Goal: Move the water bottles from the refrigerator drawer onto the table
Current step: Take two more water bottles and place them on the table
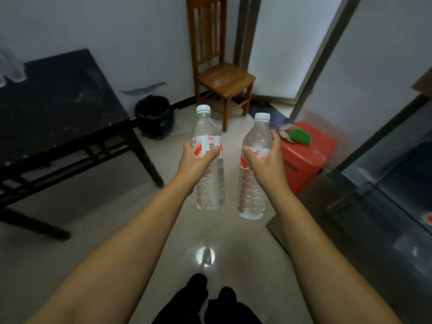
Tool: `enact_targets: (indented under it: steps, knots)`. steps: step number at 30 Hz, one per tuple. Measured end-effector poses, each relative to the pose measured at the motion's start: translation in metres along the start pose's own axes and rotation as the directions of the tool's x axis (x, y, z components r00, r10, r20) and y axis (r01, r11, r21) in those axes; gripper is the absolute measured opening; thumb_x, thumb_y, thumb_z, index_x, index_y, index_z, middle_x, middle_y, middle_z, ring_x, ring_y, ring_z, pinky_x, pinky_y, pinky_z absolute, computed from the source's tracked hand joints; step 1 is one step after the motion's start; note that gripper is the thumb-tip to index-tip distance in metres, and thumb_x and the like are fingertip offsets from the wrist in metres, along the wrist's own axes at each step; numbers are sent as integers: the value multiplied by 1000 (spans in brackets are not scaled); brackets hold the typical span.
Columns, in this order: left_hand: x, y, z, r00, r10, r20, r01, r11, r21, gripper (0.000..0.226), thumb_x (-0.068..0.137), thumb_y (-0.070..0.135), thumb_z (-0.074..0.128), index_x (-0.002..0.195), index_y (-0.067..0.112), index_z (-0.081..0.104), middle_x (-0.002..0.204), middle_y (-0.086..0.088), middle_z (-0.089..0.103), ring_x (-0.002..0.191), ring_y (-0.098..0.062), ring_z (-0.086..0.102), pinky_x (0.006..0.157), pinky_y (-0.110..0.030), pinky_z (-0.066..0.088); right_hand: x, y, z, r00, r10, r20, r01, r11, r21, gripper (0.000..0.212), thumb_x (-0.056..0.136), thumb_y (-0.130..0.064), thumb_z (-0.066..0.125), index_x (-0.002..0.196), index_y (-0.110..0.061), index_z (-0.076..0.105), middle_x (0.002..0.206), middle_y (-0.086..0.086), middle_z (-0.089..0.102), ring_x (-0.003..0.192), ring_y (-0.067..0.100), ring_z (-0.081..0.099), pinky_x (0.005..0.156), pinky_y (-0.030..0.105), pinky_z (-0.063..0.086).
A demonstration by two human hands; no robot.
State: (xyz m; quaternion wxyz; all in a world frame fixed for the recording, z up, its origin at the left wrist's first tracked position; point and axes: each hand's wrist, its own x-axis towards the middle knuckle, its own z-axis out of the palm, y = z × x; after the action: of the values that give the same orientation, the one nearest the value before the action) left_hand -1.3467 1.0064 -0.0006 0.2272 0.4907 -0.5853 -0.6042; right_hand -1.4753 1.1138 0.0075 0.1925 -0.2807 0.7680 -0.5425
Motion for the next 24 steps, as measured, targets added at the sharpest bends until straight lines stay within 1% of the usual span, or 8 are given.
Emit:
enact_targets:
  steps: [4,8,11,13,15,17,20,24]
  knots:
    - [-15,-18,-36,976,15,-218,-17,1000,-9,66,81,37,71,132,18,34,118,0,53,101,-18,58,88,-36,52,0,-5,45,983,-48,176,56,998,-37,76,84,-31,67,146,-29,23,136,7,44,114,22,53,91,36,47]
    - [-31,-37,-78,921,-25,-389,8,999,-44,61,81,34,72,127,18,37,111,2,54,99,-17,59,88,-37,53,-13,-19,95,944,-84,318,93,996,-13,77,85,-29,67,147,-28,23,142,7,41,115,20,51,86,29,42]
    - [-40,-49,-119,875,-55,-482,23,997,-71,61,80,34,73,127,18,37,109,3,55,99,-17,59,91,-39,52,-25,-32,136,904,-128,408,143,990,-8,75,85,-29,68,146,-29,25,139,6,43,110,16,51,84,28,42]
    - [-43,-54,-142,851,-74,-520,29,995,-95,61,81,33,73,127,18,36,104,6,54,95,-14,58,88,-36,52,-32,-39,160,887,-135,441,154,988,-8,76,84,-30,68,146,-30,24,137,5,42,108,15,50,85,28,43]
    - [-43,-60,-175,818,-90,-568,28,993,-116,57,82,32,72,124,19,36,96,11,51,85,-7,56,79,-31,51,-41,-49,194,865,-145,481,169,986,-7,76,84,-32,68,147,-31,24,137,5,41,109,15,49,87,29,43]
    - [-42,-65,-208,799,-99,-593,21,990,-137,53,82,32,72,119,22,36,94,13,50,82,-2,54,71,-24,49,-50,-60,228,842,-164,514,186,983,9,75,84,-32,68,145,-33,25,136,4,43,110,16,51,87,29,44]
    - [-36,-72,-260,789,-110,-605,15,987,-161,58,82,31,72,125,20,36,104,7,53,88,-8,57,77,-28,50,-62,-78,281,815,-181,550,194,980,35,74,83,-33,68,143,-34,26,133,4,46,108,17,54,85,29,47]
    - [-25,-76,-327,785,-130,-605,28,984,-174,65,82,32,72,133,18,33,112,5,51,97,-13,56,81,-32,49,-75,-107,346,804,-201,560,209,977,50,73,84,-32,68,144,-32,26,134,4,45,105,14,50,82,25,42]
